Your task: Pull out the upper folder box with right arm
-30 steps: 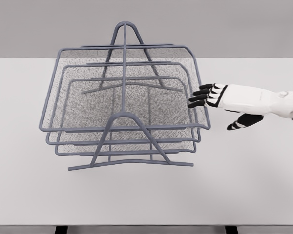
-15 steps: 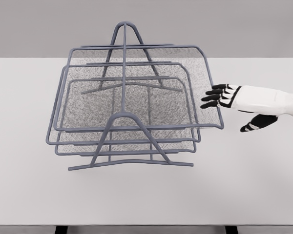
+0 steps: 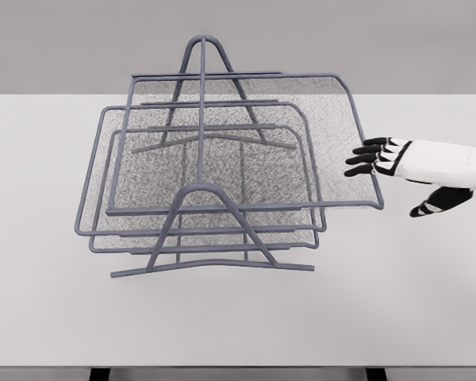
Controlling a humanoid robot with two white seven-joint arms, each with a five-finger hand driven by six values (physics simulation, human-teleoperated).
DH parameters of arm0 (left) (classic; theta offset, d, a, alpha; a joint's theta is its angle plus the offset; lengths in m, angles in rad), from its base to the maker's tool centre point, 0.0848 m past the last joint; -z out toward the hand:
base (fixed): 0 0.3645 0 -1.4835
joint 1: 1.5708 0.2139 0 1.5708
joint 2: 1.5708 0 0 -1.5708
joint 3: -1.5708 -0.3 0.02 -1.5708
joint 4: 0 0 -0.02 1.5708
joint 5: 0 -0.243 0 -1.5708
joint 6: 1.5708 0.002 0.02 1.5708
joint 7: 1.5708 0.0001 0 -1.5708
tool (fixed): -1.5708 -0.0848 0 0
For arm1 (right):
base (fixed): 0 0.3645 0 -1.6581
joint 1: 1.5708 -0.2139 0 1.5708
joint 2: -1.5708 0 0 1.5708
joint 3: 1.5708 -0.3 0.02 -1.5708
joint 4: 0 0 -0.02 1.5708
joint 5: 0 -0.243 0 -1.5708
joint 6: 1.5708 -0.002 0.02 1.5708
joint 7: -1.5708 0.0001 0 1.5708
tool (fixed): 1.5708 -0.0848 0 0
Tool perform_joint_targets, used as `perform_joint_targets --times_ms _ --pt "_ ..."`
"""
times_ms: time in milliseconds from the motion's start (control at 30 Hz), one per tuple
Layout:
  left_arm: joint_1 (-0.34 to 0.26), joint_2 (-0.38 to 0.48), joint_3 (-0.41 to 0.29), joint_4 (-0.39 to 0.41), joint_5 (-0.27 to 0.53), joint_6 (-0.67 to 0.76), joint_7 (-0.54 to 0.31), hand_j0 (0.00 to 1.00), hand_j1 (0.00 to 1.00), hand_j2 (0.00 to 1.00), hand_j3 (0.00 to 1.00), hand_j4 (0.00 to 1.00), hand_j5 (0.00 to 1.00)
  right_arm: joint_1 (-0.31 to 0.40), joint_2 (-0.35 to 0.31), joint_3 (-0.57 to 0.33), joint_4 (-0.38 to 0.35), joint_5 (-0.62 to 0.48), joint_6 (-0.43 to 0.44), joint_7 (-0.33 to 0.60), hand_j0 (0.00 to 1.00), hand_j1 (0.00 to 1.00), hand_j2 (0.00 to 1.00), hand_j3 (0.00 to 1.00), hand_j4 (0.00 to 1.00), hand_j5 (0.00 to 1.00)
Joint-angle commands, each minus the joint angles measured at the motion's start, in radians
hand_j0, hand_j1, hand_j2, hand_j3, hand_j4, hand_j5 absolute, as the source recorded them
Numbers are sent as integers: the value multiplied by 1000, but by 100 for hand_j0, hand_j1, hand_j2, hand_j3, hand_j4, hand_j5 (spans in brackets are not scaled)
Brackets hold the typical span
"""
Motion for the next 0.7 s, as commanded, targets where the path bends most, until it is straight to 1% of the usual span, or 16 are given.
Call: perform_joint_targets --times_ms 0,33,200,267,333,400,433,467,500,600,633,667 --pt "0 0 0 0 0 0 0 100 100 100 100 100 100 0 -19 2 14 87 -7 3 100 100 100 100 100 100" --pt "0 0 0 0 0 0 0 100 100 100 100 100 100 2 -35 2 14 67 -7 3 100 100 100 100 100 100" --pt "0 0 0 0 0 -1 0 100 100 100 100 100 100 0 -62 -9 14 53 -7 3 100 100 100 100 100 100" --pt "0 0 0 0 0 0 0 100 100 100 100 100 100 2 -67 -9 14 53 -7 3 100 100 100 100 100 100" --pt "0 0 0 0 0 0 0 100 100 100 100 100 100 2 -71 -9 35 52 -7 3 100 100 100 100 100 100" --pt "0 0 0 0 0 0 0 100 100 100 100 100 100 3 -73 -18 38 50 -7 3 100 100 100 100 100 100" --pt "0 0 0 0 0 0 0 100 100 100 100 100 100 3 -73 -21 38 34 -7 3 100 100 100 100 100 100" --pt "0 0 0 0 0 0 0 100 100 100 100 100 100 3 -94 -21 38 -5 -7 3 100 100 100 100 100 100" --pt "0 0 0 0 0 0 0 100 100 100 100 100 100 5 -102 -21 40 -9 -7 3 100 100 100 100 100 100" --pt "0 0 0 0 0 0 0 100 100 100 100 100 100 5 -104 -21 58 -11 -7 3 100 100 100 100 100 100" --pt "0 0 0 0 0 0 0 100 100 100 100 100 100 3 -104 -24 80 -58 -7 3 100 100 100 100 100 100" --pt "0 0 0 0 0 -1 0 100 100 100 100 100 100 5 -102 -41 81 -68 -7 3 100 100 100 100 100 100"
